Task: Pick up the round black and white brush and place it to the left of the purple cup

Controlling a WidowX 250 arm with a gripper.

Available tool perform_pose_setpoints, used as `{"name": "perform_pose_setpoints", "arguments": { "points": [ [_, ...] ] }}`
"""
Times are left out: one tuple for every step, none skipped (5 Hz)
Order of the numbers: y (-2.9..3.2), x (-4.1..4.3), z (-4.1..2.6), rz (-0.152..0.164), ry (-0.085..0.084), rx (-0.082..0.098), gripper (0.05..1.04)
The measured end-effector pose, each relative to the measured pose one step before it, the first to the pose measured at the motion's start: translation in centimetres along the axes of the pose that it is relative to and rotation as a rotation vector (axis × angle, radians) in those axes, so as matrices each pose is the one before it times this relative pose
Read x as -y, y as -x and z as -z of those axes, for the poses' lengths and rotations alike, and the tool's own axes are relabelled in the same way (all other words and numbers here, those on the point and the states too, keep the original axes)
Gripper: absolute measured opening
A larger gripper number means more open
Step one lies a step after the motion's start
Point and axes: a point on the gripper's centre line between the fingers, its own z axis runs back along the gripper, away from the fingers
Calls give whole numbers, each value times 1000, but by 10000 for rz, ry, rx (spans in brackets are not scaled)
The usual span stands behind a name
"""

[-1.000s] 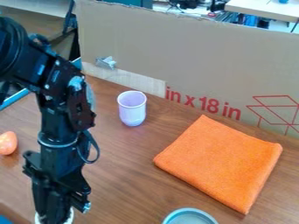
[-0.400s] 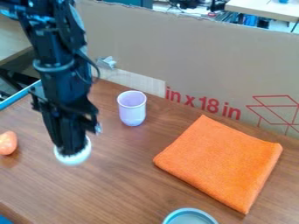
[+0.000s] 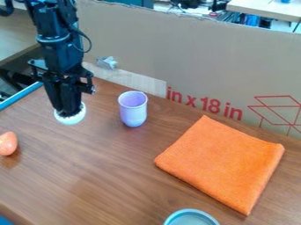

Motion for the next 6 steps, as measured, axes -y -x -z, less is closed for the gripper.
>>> {"name": "perform_pose_setpoints", "arguments": {
  "points": [
    [-1476,-1493,1694,-263,-217,-536,251],
    [-1614,-878,2744,11,-278,-551,251],
    [-2066,-234,1123,-10,-29,169,251],
    [-1344,-146,404,-57,51,86,251],
    [-526,-22,100,-11,1,63,251],
    [-106,218,40,-53,109,20,291]
  ]
}}
